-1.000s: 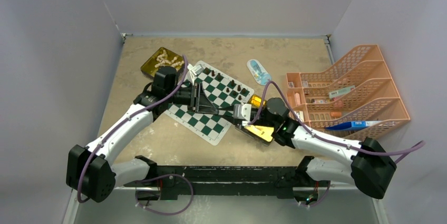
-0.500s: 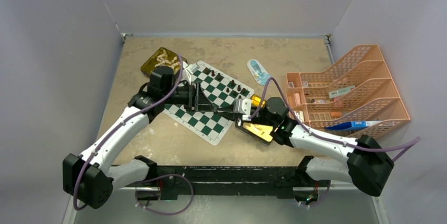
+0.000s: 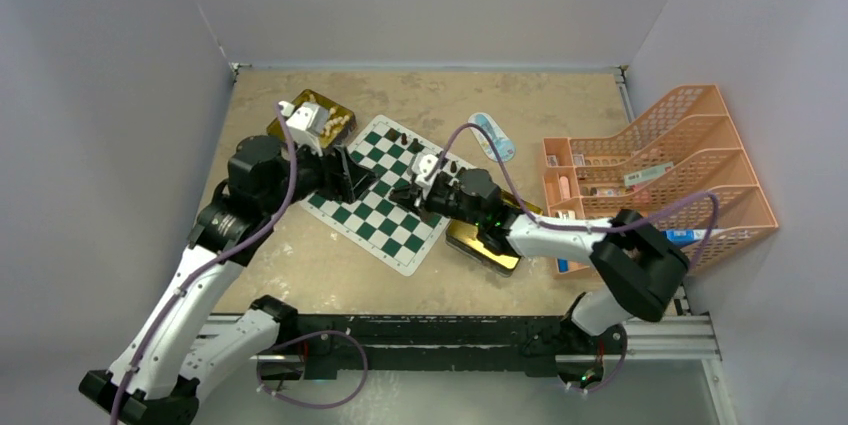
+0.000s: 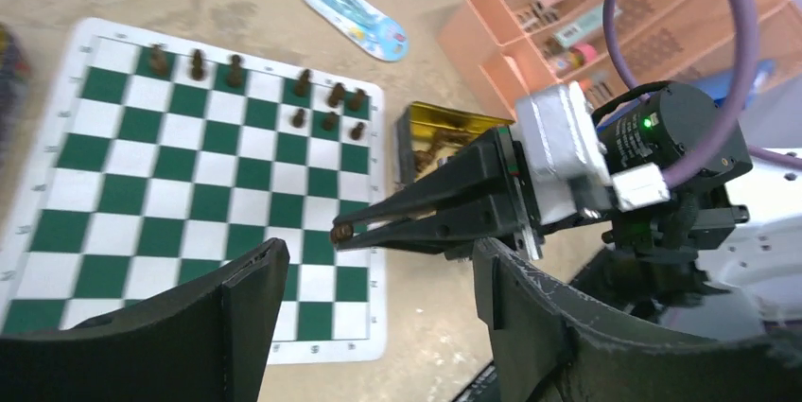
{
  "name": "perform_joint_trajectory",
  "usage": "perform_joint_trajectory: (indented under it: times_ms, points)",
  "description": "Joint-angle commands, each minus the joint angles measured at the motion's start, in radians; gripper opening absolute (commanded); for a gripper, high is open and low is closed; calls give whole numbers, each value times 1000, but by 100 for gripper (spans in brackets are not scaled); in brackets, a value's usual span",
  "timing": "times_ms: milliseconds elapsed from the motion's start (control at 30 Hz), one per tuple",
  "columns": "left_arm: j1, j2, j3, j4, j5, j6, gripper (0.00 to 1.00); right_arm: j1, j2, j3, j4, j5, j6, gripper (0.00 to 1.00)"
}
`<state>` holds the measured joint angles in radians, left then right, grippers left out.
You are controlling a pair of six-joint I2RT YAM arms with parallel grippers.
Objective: Set up the chess pieces on the board
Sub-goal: Place the chess piece on the chessboard.
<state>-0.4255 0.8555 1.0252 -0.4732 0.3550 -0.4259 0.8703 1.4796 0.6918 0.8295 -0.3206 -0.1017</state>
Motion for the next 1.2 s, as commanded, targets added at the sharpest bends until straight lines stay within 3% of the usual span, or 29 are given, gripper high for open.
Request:
perform_joint_trajectory:
  times_ms: [0, 67, 167, 300, 433, 767, 1167]
  points:
    - [4, -80, -56, 30, -181, 131, 72, -6, 106, 104, 73, 155, 65, 0]
    - [4, -110, -88, 43, -217, 153, 73, -18, 177, 131, 94, 176, 88, 0]
    - [4, -148, -123, 54, -255, 207, 91, -45, 275, 206, 83, 202, 118, 0]
    - [4, -178, -152, 62, -307, 237, 100, -108, 381, 292, 47, 243, 157, 0]
    - [4, -198, -177, 55, -337, 245, 100, -156, 443, 334, 58, 250, 146, 0]
    - [4, -219, -184, 48, -338, 265, 100, -160, 550, 477, -96, 287, 26, 6]
    - [4, -206, -183, 20, -348, 251, 100, -157, 606, 484, -165, 295, 13, 7]
